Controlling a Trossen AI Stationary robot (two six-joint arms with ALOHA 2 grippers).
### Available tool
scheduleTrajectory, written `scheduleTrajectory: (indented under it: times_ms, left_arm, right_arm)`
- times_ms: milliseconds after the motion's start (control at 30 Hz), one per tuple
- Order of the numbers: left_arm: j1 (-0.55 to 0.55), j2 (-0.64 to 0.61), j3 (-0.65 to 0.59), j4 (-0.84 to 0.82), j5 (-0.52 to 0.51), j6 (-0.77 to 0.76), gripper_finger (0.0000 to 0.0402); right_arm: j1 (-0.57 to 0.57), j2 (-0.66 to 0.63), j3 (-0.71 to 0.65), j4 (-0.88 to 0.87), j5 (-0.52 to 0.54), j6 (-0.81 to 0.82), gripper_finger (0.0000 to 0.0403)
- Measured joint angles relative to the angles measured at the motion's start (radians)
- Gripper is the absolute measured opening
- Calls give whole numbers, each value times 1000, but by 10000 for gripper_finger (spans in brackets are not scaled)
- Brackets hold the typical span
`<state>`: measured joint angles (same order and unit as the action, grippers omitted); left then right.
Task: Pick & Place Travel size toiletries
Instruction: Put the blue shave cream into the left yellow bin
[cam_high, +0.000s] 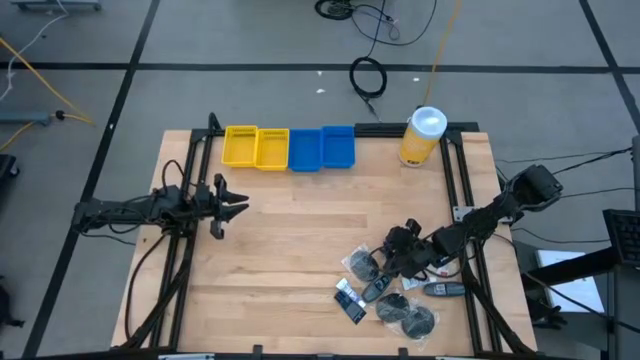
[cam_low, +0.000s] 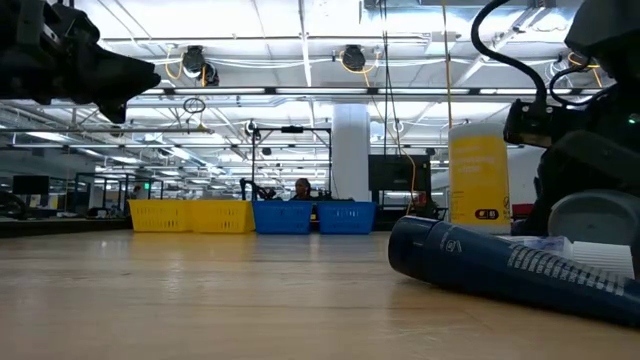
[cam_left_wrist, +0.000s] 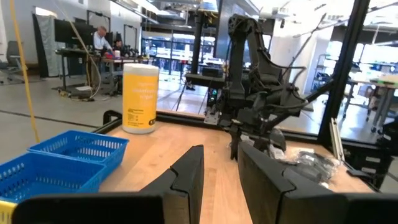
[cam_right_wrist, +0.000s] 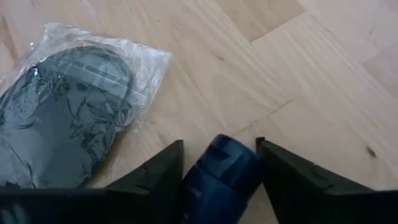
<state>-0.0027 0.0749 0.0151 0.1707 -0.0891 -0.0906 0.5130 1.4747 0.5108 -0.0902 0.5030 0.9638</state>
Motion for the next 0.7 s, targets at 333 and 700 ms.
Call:
scheduleTrajectory:
  times_ms: [333,700]
  left_arm:
    - [-66,499,0,519,-18,60,97]
    - [-63,1235,242,892,-23,-8,97]
  right_arm:
    - [-113,17,-2,466,-4,-362,154]
    - [-249,173,-1,1414,17,-1073,150]
